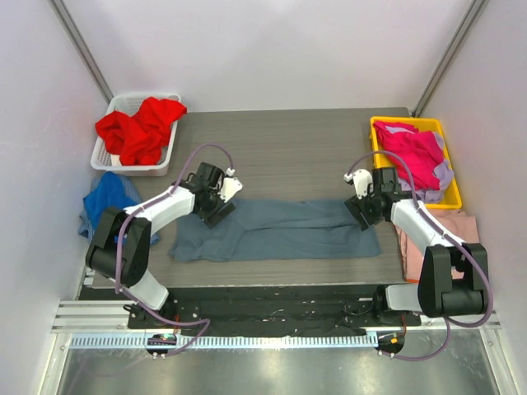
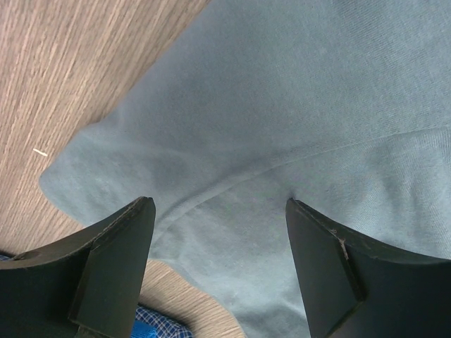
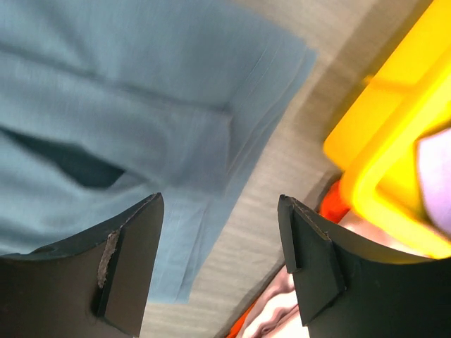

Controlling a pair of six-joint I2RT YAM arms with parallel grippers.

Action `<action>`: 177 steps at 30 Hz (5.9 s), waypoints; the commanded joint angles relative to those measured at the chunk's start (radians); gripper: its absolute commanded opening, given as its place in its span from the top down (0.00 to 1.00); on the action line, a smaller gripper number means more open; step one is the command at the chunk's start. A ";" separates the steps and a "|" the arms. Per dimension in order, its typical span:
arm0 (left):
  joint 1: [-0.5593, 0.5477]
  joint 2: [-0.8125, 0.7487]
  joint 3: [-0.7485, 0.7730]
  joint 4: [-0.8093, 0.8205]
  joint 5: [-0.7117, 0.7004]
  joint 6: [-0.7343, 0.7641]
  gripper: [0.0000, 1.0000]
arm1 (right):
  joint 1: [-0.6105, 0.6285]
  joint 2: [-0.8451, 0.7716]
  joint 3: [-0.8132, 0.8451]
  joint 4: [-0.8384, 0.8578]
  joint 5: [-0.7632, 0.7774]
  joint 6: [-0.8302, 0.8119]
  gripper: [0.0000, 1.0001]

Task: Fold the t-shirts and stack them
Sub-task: Fold the other side of the tshirt into a rectangle, then rotate the tshirt 90 degrees

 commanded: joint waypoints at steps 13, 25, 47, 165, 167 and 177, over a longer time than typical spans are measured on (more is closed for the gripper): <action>0.003 -0.026 -0.017 0.042 -0.043 -0.029 0.21 | -0.001 -0.079 0.052 -0.063 -0.037 0.019 0.27; 0.005 -0.141 0.000 -0.090 -0.078 -0.069 0.20 | 0.031 0.021 0.146 -0.086 -0.112 0.050 0.26; 0.003 -0.126 0.020 -0.171 -0.101 -0.089 0.19 | 0.091 0.152 0.229 -0.059 -0.039 0.033 0.23; -0.109 1.292 1.577 0.509 -0.373 0.409 0.00 | 0.879 0.453 0.258 0.279 -0.122 -0.016 0.29; -0.107 1.295 1.597 0.543 -0.387 0.402 0.00 | 0.877 0.450 0.269 0.288 -0.083 -0.016 0.29; -0.110 1.056 1.456 0.576 -0.477 0.327 0.00 | 0.885 0.297 0.298 0.204 -0.019 0.055 0.23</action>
